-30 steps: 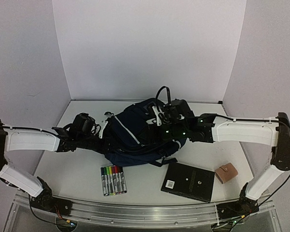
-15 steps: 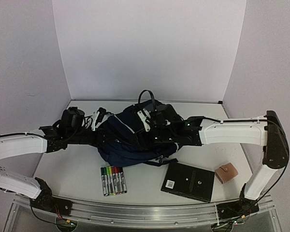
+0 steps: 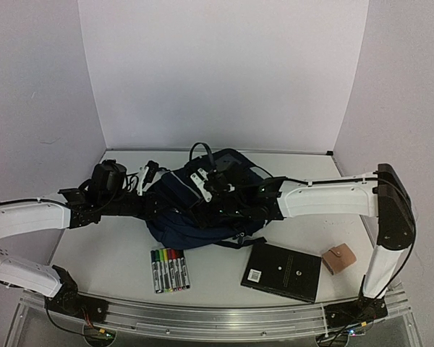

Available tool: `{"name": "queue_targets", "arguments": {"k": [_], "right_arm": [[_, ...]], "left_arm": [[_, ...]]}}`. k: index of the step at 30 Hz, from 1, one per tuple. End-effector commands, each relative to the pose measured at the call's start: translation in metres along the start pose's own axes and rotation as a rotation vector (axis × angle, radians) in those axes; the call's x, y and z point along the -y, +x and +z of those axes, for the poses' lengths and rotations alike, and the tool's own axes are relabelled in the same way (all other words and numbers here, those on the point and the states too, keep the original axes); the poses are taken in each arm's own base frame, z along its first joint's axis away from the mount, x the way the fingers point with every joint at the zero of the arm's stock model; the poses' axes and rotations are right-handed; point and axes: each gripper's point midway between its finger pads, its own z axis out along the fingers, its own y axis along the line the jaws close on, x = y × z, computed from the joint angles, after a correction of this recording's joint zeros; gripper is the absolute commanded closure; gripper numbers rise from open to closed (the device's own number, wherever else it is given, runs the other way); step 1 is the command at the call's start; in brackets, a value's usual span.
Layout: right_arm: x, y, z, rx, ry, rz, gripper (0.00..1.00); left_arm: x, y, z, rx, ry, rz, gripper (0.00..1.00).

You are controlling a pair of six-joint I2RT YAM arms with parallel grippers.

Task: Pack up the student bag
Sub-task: Unzip the student bag at the center of the board.

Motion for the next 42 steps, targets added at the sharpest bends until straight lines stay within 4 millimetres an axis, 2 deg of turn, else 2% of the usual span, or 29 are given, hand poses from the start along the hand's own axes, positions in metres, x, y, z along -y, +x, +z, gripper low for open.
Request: {"name": "queue_targets", "arguments": {"k": [1,11,16,20,27,30,34,38,42], "right_arm": [[-0.003,-0.018,0.002,0.041,0.012,-0.046,0.11],[0.011,-0.017,0.014,0.028,0.114,-0.047,0.13],[0.035,-0.018,0.012,0.032,0.274,-0.035,0.19],[0.051,-0.021,0.007,0.050,0.407,-0.047,0.29],[0.039,-0.017,0.017,0.053,0.385,-0.099,0.53],[0.032,-0.015,0.022,0.066,0.376,-0.118,0.73],[0.040,-0.013,0.018,0.078,0.441,-0.111,1.00],[0.050,-0.021,-0.002,0.136,0.479,-0.056,1.00],[0.055,-0.015,-0.017,0.169,0.483,-0.013,1.00]], "left_arm": [[0.034,-0.042,-0.016,0.121,0.096,0.047,1.00],[0.035,-0.045,-0.018,0.129,0.098,0.048,1.00],[0.035,-0.046,-0.018,0.129,0.094,0.047,1.00],[0.037,-0.048,-0.018,0.132,0.099,0.044,1.00],[0.040,-0.053,-0.023,0.159,0.107,0.042,1.00],[0.041,-0.054,-0.024,0.164,0.109,0.042,1.00],[0.028,-0.052,-0.023,0.158,0.039,0.035,1.00],[0.002,-0.054,-0.031,0.191,-0.103,0.017,1.00],[-0.022,-0.062,-0.039,0.216,-0.180,-0.015,1.00]]}}
